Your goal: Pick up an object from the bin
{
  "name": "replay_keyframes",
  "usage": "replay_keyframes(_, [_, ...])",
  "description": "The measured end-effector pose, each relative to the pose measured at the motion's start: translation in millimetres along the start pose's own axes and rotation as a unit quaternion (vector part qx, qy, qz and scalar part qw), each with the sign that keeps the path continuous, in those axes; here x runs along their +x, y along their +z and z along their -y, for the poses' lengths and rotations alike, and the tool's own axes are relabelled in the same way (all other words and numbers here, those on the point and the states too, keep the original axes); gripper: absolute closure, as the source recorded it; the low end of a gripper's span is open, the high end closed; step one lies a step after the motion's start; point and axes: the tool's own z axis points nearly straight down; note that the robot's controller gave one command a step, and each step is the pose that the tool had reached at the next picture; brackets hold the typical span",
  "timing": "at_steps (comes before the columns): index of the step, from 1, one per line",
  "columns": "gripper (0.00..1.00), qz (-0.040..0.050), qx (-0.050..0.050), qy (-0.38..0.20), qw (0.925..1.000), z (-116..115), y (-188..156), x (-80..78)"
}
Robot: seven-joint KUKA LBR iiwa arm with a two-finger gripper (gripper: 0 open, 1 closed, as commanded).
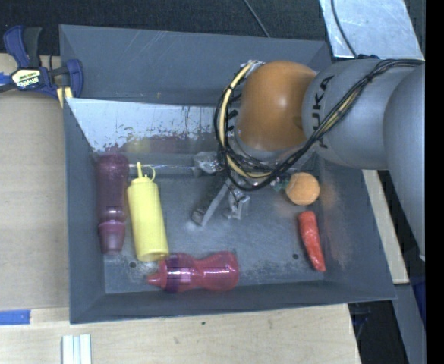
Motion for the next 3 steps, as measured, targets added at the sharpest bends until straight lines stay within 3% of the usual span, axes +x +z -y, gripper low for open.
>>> replay_keyframes(1, [1.0,-0.0011,-0.002,-0.101,0.9949,2.2,-1.1,-1.4])
replay_keyframes(2, [1.0,-0.0012,-0.002,-0.1,0.995,2.2,-1.2,-1.3])
replay_keyframes(3, [1.0,-0.0035,-0.004,-0.099,0.9951,1.4,-25.8,-0.1])
